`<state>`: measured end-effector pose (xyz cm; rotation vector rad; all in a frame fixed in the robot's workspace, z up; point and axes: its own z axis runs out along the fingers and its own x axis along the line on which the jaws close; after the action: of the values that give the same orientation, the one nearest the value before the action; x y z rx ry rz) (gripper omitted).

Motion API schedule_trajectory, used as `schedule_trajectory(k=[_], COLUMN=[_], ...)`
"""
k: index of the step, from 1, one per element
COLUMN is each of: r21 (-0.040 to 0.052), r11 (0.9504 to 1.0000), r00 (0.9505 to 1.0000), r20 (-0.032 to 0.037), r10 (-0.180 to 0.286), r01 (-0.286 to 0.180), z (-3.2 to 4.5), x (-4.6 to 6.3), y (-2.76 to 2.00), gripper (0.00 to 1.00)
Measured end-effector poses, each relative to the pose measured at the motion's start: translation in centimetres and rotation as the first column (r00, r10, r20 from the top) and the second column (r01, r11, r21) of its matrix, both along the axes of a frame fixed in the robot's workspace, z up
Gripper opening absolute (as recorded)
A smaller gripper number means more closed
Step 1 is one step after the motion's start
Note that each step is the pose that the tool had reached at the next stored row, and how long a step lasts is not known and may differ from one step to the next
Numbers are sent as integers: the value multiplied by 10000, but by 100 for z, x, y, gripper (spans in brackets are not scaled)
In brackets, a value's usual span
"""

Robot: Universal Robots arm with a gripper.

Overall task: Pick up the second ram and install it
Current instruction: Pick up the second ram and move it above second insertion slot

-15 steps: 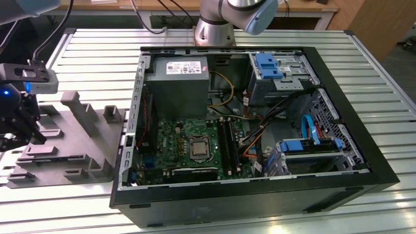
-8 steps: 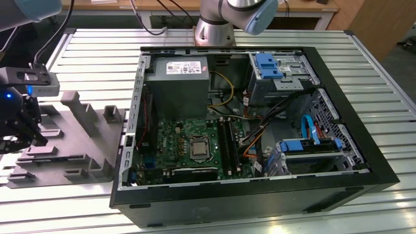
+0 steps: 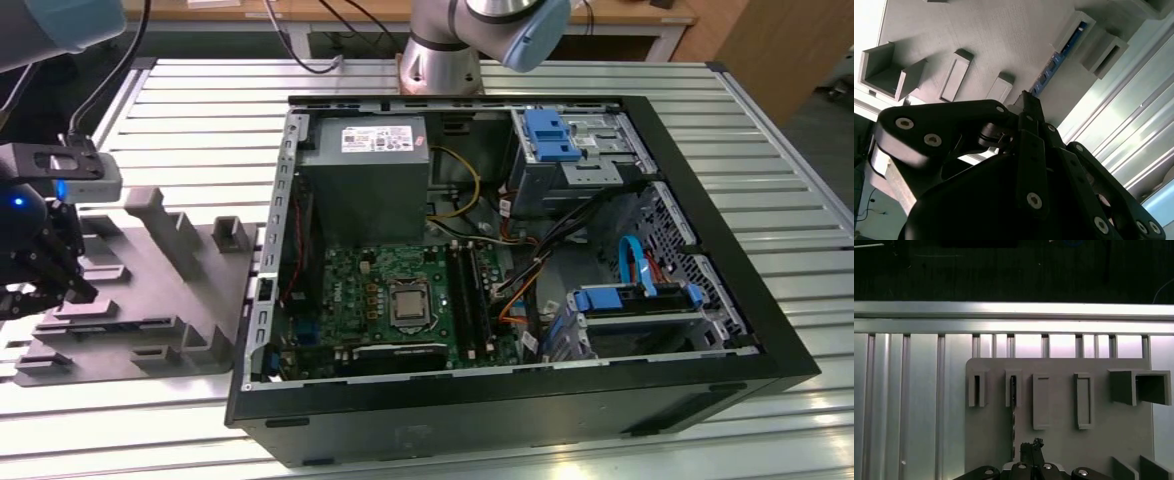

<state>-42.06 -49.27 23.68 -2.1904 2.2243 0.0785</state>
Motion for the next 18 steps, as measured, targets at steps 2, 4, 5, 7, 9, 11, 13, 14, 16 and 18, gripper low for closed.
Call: schedule_trajectory(k=[2,4,5,7,9,11,13,14,16,18], r21=[1,1,0,1,1,1,2,4,4,3], r11=[10000,10000,10000,9999,9999,9998,9998,9997,9996,9996], r00=[10000,10000,10000,9999,9999,9998,9998,9997,9996,9996], r20=[1,1,1,1,1,1,1,3,1,0], r10=[29,60,75,106,140,175,210,229,266,296], r01=[-29,-60,-75,-106,-140,-175,-210,-229,-266,-296], z=[-13,-26,-33,-50,-64,-81,-103,-119,-142,-155], x=[-3,-5,-7,-10,-12,-14,-15,-16,-18,-19], y=[-10,-25,-32,-42,-58,-76,-90,-95,-105,-115], gripper=[11,11,11,11,11,11,11,11,11,11])
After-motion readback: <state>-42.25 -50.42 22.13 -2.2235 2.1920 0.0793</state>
